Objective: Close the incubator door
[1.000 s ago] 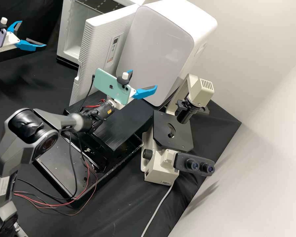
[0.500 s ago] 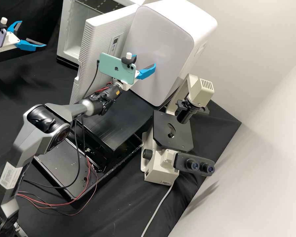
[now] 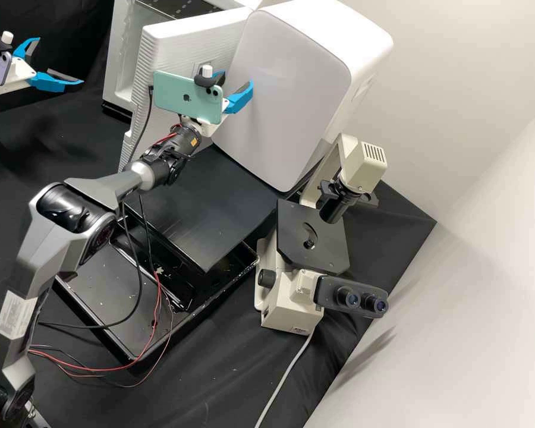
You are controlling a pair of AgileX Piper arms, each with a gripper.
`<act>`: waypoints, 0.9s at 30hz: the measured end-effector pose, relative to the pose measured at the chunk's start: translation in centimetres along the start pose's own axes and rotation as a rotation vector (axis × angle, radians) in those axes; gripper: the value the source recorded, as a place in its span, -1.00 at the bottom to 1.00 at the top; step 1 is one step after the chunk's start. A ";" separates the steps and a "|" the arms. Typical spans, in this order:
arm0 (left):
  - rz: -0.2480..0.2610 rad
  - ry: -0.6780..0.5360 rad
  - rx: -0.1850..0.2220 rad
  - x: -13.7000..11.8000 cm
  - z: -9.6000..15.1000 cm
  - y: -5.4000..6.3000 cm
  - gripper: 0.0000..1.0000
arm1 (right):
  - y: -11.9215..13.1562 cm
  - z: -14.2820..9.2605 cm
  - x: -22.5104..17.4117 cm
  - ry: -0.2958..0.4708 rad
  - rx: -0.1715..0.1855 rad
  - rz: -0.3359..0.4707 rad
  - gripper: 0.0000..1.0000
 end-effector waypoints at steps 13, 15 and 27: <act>0.000 0.000 0.000 0.0 0.0 0.0 1.00 | 0.1 -1.1 -0.5 0.010 0.000 -0.025 -1.00; 0.000 0.000 0.000 0.0 0.0 0.0 1.00 | 0.3 -1.5 -0.2 0.012 0.001 -0.035 -1.00; 0.000 0.000 0.000 0.0 0.0 0.0 1.00 | 0.2 -7.4 3.2 0.136 0.008 -0.106 -1.00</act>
